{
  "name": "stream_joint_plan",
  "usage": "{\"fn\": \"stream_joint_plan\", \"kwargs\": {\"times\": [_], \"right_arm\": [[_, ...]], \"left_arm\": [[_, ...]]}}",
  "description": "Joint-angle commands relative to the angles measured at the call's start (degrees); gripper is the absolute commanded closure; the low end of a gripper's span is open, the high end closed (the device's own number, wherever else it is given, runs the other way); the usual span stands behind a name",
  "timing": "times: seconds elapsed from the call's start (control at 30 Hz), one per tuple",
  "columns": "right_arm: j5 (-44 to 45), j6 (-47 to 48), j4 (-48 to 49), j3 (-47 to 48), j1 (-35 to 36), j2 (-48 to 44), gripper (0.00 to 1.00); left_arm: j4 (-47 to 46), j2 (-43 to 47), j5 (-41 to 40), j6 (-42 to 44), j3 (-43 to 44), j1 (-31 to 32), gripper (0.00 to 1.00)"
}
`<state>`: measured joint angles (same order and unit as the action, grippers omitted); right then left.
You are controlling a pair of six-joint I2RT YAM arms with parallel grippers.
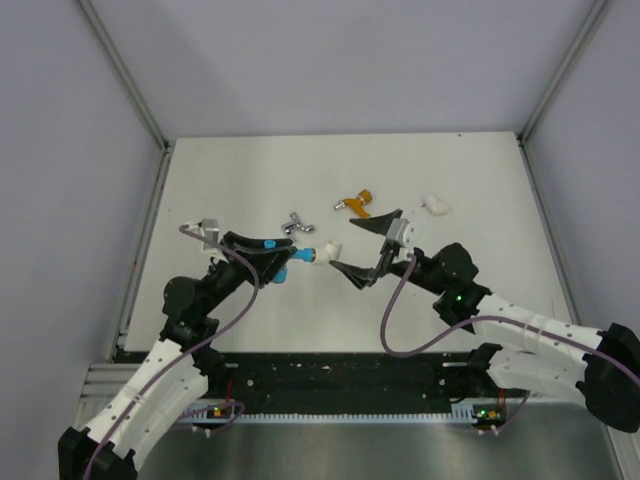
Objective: Install the water faucets
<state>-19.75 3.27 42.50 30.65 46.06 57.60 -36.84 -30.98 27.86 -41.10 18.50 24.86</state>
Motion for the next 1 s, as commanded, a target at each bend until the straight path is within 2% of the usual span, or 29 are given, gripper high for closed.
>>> {"fn": "stream_joint_plan", "kwargs": {"times": [0.0,0.23,0.33,0.53,0.73,0.97], "right_arm": [[8.24,13.95,5.05,-2.18,5.43,0.93,0.01],[7.71,23.97,6.89,-3.23,10.71,1.81,0.02],[10.16,27.83,6.10,-3.06,12.38,3.30,0.04],[11.57,28.11,5.05,-3.23,13.62,2.78,0.08],[12.10,30.04,1.98,-3.41,13.79,1.46,0.09],[12.54,32.41,2.77,-5.43,13.88,0.32,0.09]], "left_arm": [[1.32,-1.27,-5.18,-6.44,3.20,0.18,1.00],[8.88,-0.66,-10.89,-8.55,4.61,0.10,1.00],[9.42,-0.13,-12.56,-9.87,4.70,0.10,1.00],[10.12,-0.39,-13.27,-11.80,5.67,0.10,1.00],[7.67,-2.85,-13.88,-14.79,4.79,0.10,1.00],[6.17,-6.46,-12.30,-17.52,6.02,0.10,1.00]]}}
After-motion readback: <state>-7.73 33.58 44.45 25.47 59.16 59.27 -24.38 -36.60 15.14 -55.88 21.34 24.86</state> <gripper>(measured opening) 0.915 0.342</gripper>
